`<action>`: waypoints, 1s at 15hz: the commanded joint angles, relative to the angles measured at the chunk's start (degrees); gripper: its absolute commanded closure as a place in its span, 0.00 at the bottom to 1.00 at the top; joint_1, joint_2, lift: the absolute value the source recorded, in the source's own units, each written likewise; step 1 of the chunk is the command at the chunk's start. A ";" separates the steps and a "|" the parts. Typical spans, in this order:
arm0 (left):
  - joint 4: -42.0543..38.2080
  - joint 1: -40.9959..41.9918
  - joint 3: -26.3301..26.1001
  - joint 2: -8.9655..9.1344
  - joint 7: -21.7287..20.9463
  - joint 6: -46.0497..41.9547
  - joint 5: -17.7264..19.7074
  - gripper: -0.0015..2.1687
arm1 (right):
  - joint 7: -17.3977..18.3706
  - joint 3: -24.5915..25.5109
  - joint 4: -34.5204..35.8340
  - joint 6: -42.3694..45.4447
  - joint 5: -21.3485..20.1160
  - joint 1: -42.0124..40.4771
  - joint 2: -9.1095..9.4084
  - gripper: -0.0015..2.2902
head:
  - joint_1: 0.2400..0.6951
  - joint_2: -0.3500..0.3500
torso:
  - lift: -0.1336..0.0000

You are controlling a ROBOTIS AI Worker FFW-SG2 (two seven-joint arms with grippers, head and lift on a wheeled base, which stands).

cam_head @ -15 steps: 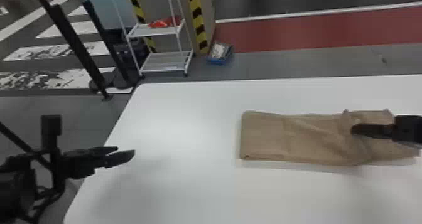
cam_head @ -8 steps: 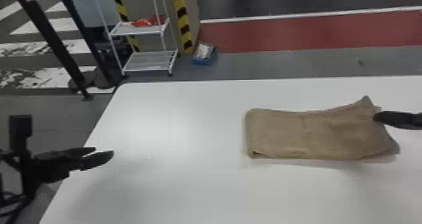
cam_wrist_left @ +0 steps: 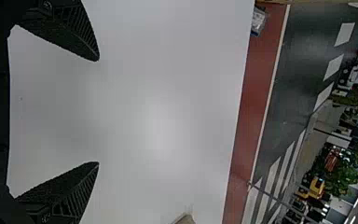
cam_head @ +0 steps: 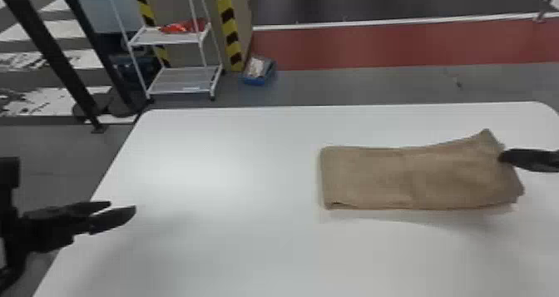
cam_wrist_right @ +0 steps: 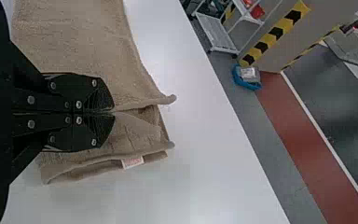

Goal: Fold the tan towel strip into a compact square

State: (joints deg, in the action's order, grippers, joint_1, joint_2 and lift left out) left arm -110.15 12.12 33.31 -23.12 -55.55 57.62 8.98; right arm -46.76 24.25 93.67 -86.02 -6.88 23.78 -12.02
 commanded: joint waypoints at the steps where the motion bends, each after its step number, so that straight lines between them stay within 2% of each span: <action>1: -0.06 0.01 -0.18 0.35 0.00 0.00 -0.11 0.04 | 0.00 0.01 -0.33 0.10 0.38 -1.02 -2.39 0.51 | 1.00 0.63 | 0.04; 2: -0.15 0.18 -0.35 0.44 0.00 0.00 -0.11 0.04 | 0.09 0.09 -1.30 1.16 -0.42 -1.46 -2.48 0.51 | 1.00 0.61 | 0.04; 3: -0.68 0.18 -0.44 0.79 0.00 0.35 -0.28 0.04 | 0.09 -0.70 -3.85 1.86 -1.47 -1.28 -2.48 0.35 | 1.00 0.59 | 0.04; 4: -1.12 0.27 -0.44 1.41 -0.09 1.06 -0.90 0.04 | 0.18 -1.22 -5.17 2.74 -2.17 -1.11 -2.48 0.07 | 1.00 0.58 | 0.04; 5: -1.30 0.53 -0.44 1.58 -0.09 1.06 -0.98 0.04 | 0.09 -1.14 -5.87 2.92 -2.35 -0.75 -2.66 0.00 | 1.00 0.57 | 0.04; 9: -1.21 0.89 -0.09 1.58 0.00 1.06 -1.16 0.04 | 0.00 -2.54 -6.05 4.32 -4.63 -0.58 -6.17 0.01 | 1.00 0.53 | 0.04; 12: -1.12 0.89 -0.26 1.76 0.00 1.06 -1.16 0.04 | 0.00 -2.89 -7.37 6.78 -5.95 -0.75 -6.00 0.02 | 1.00 0.49 | 0.04; 14: -1.21 0.80 -0.35 1.76 0.09 1.06 -1.16 0.04 | 0.00 -4.39 -9.30 9.77 -7.71 -1.02 -5.20 0.03 | 1.00 0.48 | 0.04; 15: -1.21 0.80 -0.35 1.76 0.09 1.06 -1.16 0.04 | 0.00 -4.56 -10.18 11.70 -8.33 -1.02 -4.15 0.03 | 1.00 0.48 | 0.04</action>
State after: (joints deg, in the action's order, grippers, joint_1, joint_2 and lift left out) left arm -111.28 12.96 32.98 -21.36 -55.46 58.67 7.82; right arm -46.75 20.23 84.78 -76.88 -14.10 22.88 -17.28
